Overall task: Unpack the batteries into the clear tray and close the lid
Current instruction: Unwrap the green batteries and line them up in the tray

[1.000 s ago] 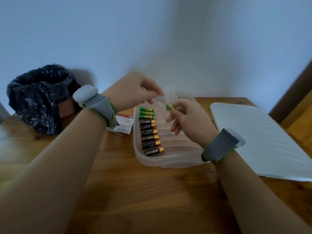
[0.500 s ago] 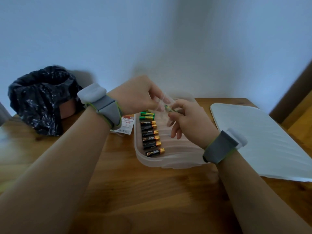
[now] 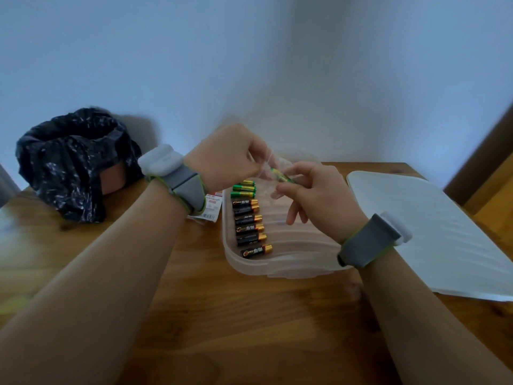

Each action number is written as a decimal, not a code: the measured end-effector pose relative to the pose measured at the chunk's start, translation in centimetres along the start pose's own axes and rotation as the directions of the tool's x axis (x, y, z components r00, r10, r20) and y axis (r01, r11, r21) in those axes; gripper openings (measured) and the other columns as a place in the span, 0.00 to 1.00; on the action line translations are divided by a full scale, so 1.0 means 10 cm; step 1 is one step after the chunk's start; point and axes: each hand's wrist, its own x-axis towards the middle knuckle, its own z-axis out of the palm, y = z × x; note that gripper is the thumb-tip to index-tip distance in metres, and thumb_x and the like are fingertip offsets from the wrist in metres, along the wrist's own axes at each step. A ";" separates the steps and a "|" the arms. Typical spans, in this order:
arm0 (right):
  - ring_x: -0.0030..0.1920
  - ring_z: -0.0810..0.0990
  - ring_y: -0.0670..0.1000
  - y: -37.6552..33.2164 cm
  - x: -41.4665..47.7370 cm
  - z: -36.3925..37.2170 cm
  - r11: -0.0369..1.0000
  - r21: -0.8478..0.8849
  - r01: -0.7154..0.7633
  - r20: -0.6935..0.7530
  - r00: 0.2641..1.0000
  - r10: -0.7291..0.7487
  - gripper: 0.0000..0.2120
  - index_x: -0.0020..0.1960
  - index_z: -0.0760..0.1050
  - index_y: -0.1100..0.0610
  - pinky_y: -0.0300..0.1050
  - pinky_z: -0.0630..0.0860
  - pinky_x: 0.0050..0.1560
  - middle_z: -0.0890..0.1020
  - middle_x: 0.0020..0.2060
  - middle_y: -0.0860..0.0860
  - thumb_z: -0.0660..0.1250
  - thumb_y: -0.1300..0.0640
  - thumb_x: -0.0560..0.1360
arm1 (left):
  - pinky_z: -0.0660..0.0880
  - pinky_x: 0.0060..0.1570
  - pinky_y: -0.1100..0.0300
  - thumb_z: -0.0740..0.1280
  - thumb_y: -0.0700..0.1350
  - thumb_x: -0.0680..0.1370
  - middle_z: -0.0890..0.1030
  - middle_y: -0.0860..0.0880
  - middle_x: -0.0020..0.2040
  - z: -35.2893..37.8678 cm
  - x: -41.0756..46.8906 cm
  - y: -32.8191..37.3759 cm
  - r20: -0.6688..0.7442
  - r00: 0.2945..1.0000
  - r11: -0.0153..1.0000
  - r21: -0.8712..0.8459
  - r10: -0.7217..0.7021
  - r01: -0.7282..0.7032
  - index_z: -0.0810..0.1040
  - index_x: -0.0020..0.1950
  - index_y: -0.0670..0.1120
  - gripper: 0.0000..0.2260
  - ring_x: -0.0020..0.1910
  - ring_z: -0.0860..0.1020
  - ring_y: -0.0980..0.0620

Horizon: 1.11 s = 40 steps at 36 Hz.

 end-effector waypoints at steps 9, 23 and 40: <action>0.26 0.84 0.51 0.03 0.02 0.00 0.999 -0.027 -0.041 -0.023 0.999 0.040 0.04 0.55 0.81 0.55 0.42 0.78 0.27 0.89 0.40 0.46 0.71 0.59 0.80 | 0.69 0.37 0.77 0.68 0.37 0.77 0.80 0.60 0.36 0.09 0.04 -0.09 -0.048 0.999 1.000 -0.008 -0.017 0.017 0.85 0.48 0.44 0.06 0.36 0.78 0.67; 0.31 0.86 0.50 0.08 0.05 0.01 0.976 -0.122 -0.181 -0.135 0.977 0.164 0.07 0.51 0.84 0.52 0.43 0.82 0.33 0.88 0.39 0.45 0.68 0.61 0.79 | 0.77 0.44 0.71 0.69 0.43 0.79 0.86 0.53 0.41 0.08 0.04 -0.50 -0.198 0.950 0.951 -0.247 -0.240 0.188 0.82 0.52 0.45 0.04 0.38 0.84 0.60; 0.32 0.87 0.49 0.04 0.02 0.02 0.963 -0.100 -0.249 -0.151 0.961 0.232 0.10 0.51 0.82 0.49 0.46 0.81 0.38 0.89 0.40 0.46 0.64 0.60 0.78 | 0.72 0.42 0.73 0.67 0.47 0.78 0.86 0.54 0.49 0.32 0.22 -0.59 -0.266 0.947 0.983 -0.011 -0.179 0.183 0.85 0.57 0.55 0.11 0.44 0.81 0.60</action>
